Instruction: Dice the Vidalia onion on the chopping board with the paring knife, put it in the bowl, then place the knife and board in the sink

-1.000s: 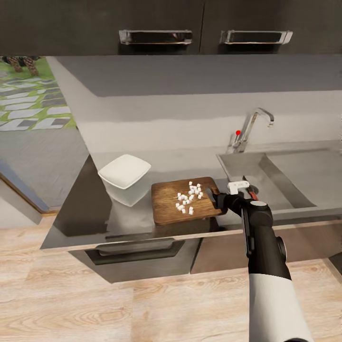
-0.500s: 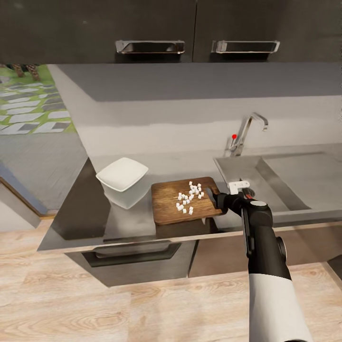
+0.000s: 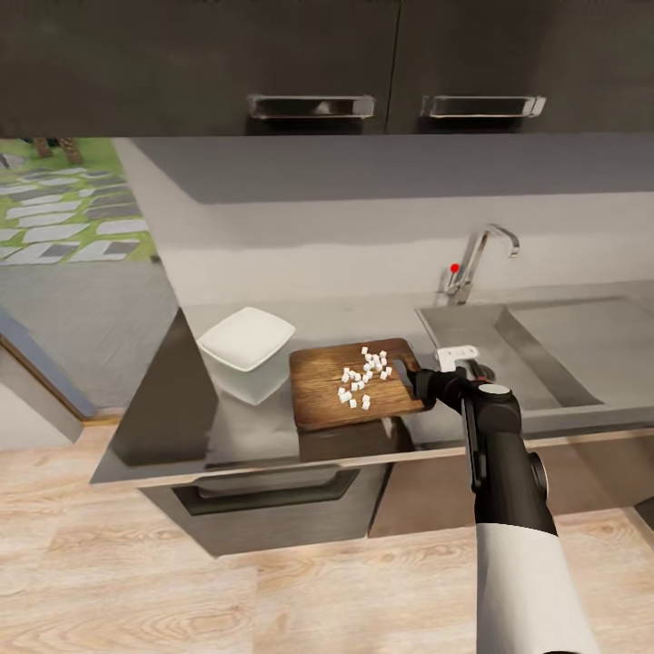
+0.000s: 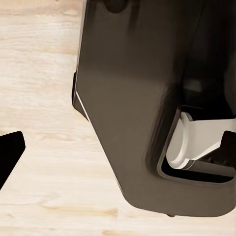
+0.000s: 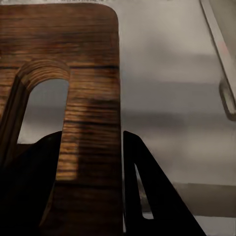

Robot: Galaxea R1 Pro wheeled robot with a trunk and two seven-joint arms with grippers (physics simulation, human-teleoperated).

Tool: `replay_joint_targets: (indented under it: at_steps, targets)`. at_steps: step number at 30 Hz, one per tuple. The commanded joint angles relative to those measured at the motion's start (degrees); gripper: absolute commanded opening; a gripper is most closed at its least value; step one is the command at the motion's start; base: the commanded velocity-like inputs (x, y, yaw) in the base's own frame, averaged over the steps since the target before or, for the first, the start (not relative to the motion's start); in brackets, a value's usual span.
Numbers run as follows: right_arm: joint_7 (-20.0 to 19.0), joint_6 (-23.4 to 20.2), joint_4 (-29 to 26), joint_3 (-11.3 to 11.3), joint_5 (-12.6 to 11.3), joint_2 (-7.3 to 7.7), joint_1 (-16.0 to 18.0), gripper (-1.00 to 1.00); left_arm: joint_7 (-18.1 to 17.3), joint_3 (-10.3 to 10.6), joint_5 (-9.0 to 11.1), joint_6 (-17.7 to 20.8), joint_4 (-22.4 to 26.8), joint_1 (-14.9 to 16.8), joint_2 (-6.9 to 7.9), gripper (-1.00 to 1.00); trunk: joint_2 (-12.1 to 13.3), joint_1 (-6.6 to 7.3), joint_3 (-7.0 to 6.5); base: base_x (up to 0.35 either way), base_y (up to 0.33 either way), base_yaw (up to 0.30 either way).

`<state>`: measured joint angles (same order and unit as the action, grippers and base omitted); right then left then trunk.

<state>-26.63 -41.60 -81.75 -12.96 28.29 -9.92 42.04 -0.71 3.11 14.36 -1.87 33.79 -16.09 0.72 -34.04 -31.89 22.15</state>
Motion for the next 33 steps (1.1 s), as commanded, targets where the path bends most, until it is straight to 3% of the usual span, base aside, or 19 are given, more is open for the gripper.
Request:
replay_joint_targets:
  at_steps: [1, 33]
  targets:
    - [-0.6, -0.17, -0.07, -0.14, 0.54, -0.07, 0.05, -1.0, 0.01, 0.32, 0.58, -0.15, 0.05, 0.0, 0.08, 1.0, -0.07, -0.02, -0.03, 0.0, 0.126, 0.0]
    - [0.08, -2.43, -0.15, -0.23, 0.63, -0.07, 0.05, -1.0, 0.01, 0.32, 0.58, -0.15, 0.05, 0.0, 0.08, 1.0, -0.07, -0.02, -2.98, 0.0, 0.051, 0.0]
